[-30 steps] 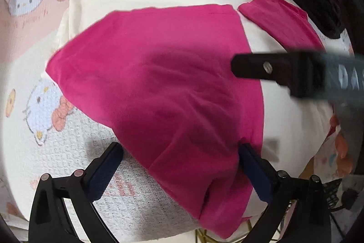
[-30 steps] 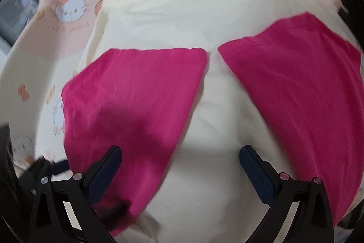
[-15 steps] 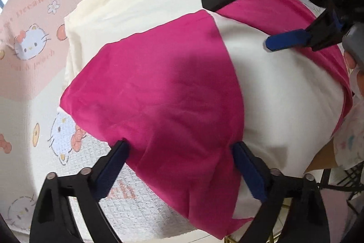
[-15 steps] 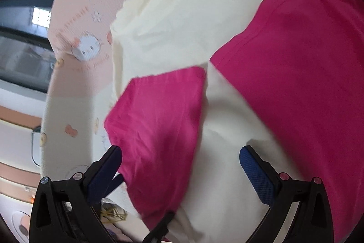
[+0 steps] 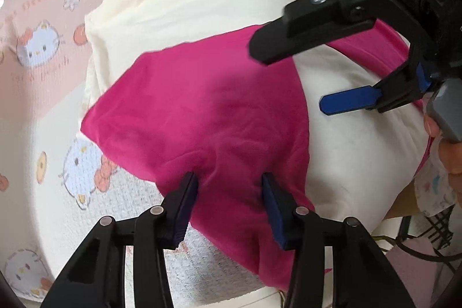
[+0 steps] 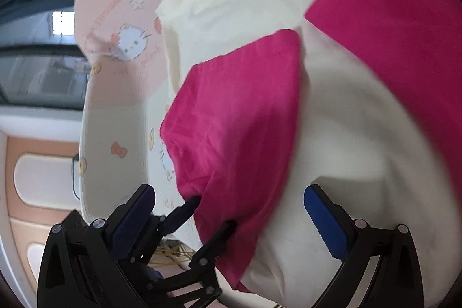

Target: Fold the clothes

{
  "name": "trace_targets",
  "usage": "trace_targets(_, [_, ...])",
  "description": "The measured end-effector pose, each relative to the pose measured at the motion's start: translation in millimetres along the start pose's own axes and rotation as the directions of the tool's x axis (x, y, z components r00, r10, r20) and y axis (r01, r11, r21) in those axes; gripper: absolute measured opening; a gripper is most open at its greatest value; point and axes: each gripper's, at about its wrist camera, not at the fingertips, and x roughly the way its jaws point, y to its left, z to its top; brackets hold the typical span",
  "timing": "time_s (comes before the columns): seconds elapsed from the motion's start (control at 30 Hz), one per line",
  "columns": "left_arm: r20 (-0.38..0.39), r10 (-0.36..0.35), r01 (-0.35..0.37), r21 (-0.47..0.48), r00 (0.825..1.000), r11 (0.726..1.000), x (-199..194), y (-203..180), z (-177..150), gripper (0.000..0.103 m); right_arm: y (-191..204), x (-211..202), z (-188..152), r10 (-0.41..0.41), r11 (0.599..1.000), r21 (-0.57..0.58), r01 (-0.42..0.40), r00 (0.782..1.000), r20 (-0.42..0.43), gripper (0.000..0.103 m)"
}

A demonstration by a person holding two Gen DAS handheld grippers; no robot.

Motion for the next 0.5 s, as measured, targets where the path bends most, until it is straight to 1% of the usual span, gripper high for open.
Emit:
trace_targets(0.17, [-0.004, -0.044, 0.044, -0.031, 0.999, 0.999, 1, 10, -7, 0.043, 0, 3, 5, 0.016, 1.0, 0.017, -0.016, 1.0, 0.02, 0.103])
trace_targets(0.3, [-0.009, -0.062, 0.061, -0.04, 0.998, 0.997, 1, 13, -10, 0.043, -1, 7, 11, 0.037, 0.999, 0.031, -0.038, 0.999, 0.035, 0.103])
trace_targets(0.43, [-0.014, -0.07, 0.069, -0.057, 0.997, 0.996, 0, 14, -14, 0.043, 1, 9, 13, 0.004, 1.0, -0.001, -0.004, 0.998, 0.057, 0.103])
trace_targets(0.5, [-0.013, -0.084, 0.082, -0.083, 0.996, 0.993, -2, 15, -15, 0.043, 3, 9, 15, -0.013, 1.0, -0.017, 0.014, 0.998, 0.069, 0.103])
